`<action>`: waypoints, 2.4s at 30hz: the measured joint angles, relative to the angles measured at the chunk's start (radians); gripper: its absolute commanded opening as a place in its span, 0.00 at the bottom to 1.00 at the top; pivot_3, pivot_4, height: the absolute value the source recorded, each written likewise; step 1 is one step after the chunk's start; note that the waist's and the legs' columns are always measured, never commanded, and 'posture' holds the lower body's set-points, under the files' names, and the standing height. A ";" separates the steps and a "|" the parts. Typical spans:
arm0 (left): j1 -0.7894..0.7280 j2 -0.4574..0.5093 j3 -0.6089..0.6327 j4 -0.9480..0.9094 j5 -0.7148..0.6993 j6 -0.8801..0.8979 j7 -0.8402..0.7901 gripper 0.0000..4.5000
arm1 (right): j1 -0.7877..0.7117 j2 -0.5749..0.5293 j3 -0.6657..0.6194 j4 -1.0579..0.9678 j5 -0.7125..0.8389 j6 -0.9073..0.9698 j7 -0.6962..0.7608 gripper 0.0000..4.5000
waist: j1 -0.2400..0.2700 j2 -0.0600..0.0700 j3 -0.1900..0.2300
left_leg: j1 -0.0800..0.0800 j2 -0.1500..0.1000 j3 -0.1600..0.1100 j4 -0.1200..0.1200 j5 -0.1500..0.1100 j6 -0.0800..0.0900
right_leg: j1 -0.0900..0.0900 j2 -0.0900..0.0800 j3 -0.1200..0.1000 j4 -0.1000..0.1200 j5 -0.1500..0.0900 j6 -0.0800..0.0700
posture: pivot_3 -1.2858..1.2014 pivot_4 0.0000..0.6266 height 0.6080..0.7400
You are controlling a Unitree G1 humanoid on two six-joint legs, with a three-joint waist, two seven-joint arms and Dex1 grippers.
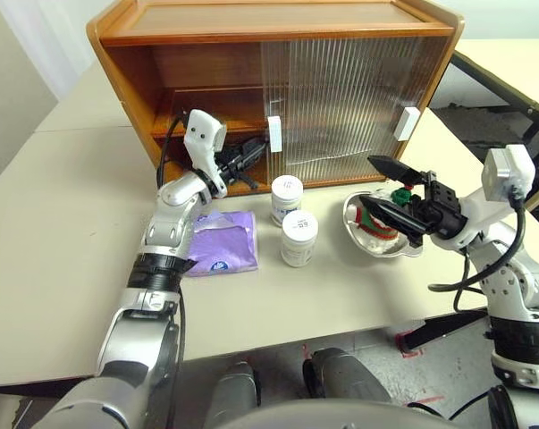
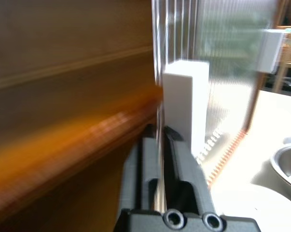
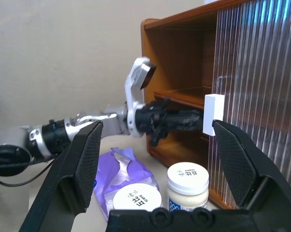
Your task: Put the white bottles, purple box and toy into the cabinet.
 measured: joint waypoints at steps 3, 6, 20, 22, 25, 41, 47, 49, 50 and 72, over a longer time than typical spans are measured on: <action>0.021 0.010 0.005 -0.036 -0.010 0.021 0.003 0.60 | -0.019 0.010 0.019 0.003 -0.001 0.000 0.000 1.00 | 0.002 0.000 0.000 | -0.002 0.000 0.000 0.000 0.000 0.000 | -0.002 0.000 0.000 0.000 0.002 0.003 | 0.42 0.04 1.00; 0.027 0.027 0.015 -0.066 -0.012 0.032 0.009 0.83 | -0.027 0.015 0.025 0.005 -0.002 0.000 0.001 1.00 | 0.004 0.000 0.000 | -0.002 0.000 0.000 0.000 0.000 0.000 | -0.002 0.000 0.000 0.000 0.002 0.004 | 0.42 0.04 1.00; 0.155 0.122 0.114 -0.243 -0.057 0.130 0.037 0.95 | -0.048 0.016 0.048 0.051 -0.005 -0.008 0.025 1.00 | 0.012 0.002 -0.002 | 0.002 0.002 0.000 0.001 0.001 0.000 | -0.001 0.001 0.005 0.001 0.005 -0.001 | 0.43 0.02 1.00; 0.173 0.123 0.116 -0.265 -0.076 0.151 0.033 0.85 | -0.049 0.018 0.050 0.056 -0.009 -0.012 0.030 1.00 | 0.011 0.002 -0.003 | 0.002 0.003 0.000 0.001 0.001 0.000 | -0.002 0.001 0.007 0.001 0.007 -0.006 | 0.43 0.01 1.00; 0.216 0.129 0.117 -0.325 -0.105 0.180 0.025 0.62 | -0.053 0.025 0.053 0.060 -0.011 -0.019 0.036 1.00 | 0.010 0.003 -0.005 | 0.002 0.003 0.000 0.001 0.001 -0.001 | -0.002 0.001 0.007 0.001 0.010 -0.011 | 0.43 0.02 1.00; 0.022 0.059 0.026 -0.146 -0.025 0.169 0.086 0.00 | -0.072 0.028 0.066 0.078 -0.014 -0.027 0.045 1.00 | 0.017 0.004 -0.012 | 0.003 0.003 0.001 0.004 0.002 -0.001 | -0.002 0.001 0.008 0.002 0.013 -0.011 | 0.42 0.00 1.00; -0.054 0.023 -0.022 -0.029 0.007 0.110 0.051 0.00 | -0.059 0.023 0.061 0.072 -0.014 -0.031 0.035 1.00 | 0.004 0.004 -0.013 | 0.003 0.003 0.002 0.004 0.002 -0.001 | -0.001 0.002 0.008 0.002 0.012 -0.006 | 0.40 0.00 1.00; -0.082 0.007 -0.031 0.016 0.015 0.093 0.042 0.00 | -0.046 0.016 0.057 0.059 -0.014 -0.032 0.029 1.00 | 0.001 0.004 -0.013 | 0.002 0.002 0.002 0.005 0.002 -0.001 | -0.001 0.002 0.008 0.001 0.011 -0.004 | 0.40 0.00 1.00; -0.095 -0.001 -0.036 0.033 0.016 0.086 0.037 0.00 | -0.041 0.013 0.056 0.051 -0.014 -0.032 0.027 1.00 | 0.000 0.004 -0.013 | 0.002 0.002 0.002 0.006 0.002 -0.001 | -0.001 0.002 0.008 0.001 0.010 -0.002 | 0.40 0.00 1.00; -0.010 0.019 0.025 -0.108 -0.024 0.163 0.015 0.29 | 0.013 0.010 0.051 -0.004 -0.013 -0.045 -0.009 1.00 | -0.043 0.006 -0.017 | -0.014 -0.018 0.003 0.015 -0.001 0.018 | -0.007 -0.016 0.010 0.001 0.010 0.009 | 0.40 0.00 1.00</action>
